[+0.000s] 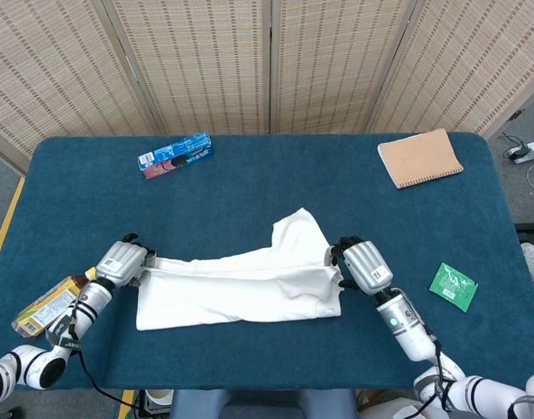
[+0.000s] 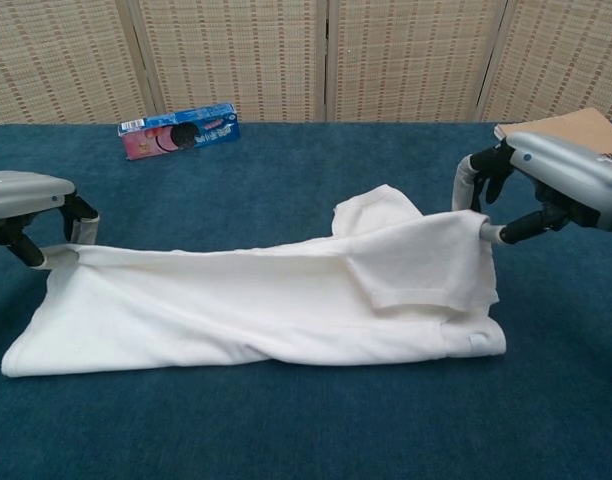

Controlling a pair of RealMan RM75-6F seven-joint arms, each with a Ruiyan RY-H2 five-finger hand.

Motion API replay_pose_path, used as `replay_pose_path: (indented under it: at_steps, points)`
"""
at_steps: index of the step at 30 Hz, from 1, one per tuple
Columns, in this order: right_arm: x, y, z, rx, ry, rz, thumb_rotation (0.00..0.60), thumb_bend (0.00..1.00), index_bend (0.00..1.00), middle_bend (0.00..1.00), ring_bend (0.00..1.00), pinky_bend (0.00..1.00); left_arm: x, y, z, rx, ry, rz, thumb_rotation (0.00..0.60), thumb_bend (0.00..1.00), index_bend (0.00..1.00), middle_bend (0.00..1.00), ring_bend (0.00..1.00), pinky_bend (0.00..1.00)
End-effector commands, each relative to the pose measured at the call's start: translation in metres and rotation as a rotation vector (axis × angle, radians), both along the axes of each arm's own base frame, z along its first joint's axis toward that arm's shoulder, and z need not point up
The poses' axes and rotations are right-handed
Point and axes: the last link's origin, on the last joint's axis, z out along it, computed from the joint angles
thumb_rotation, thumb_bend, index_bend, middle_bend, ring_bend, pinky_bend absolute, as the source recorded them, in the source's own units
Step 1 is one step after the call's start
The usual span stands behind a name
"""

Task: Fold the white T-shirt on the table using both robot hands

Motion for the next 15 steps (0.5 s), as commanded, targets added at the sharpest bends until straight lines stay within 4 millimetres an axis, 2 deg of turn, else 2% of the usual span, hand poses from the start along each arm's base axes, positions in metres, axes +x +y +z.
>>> replay_pose_path:
  at_steps: [1, 10, 13, 15]
  points:
    - [0.0, -0.0038, -0.0017, -0.006, 0.004, -0.006, 0.6, 0.58, 0.92, 0.57, 0.37, 0.39, -0.0005, 0.0028, -0.0004, 0.006, 0.0, 0.005, 0.6, 0.52, 0.75, 0.48, 0.37, 0.1]
    - [-0.0007, -0.0101, -0.0063, -0.01, 0.016, -0.019, 0.6, 0.58, 0.92, 0.57, 0.37, 0.39, -0.0018, 0.0065, -0.0026, 0.004, 0.009, 0.017, 0.6, 0.52, 0.72, 0.47, 0.36, 0.1]
    - [0.0001, -0.0112, -0.0075, -0.008, 0.011, -0.018, 0.6, 0.58, 0.92, 0.57, 0.37, 0.39, -0.0034, 0.0053, -0.0027, -0.001, 0.013, 0.025, 0.6, 0.51, 0.66, 0.44, 0.34, 0.1]
    - [0.0002, -0.0121, -0.0082, -0.007, 0.012, -0.015, 0.6, 0.58, 0.92, 0.57, 0.37, 0.39, -0.0048, 0.004, -0.0019, -0.007, 0.021, 0.036, 0.6, 0.51, 0.56, 0.41, 0.32, 0.1]
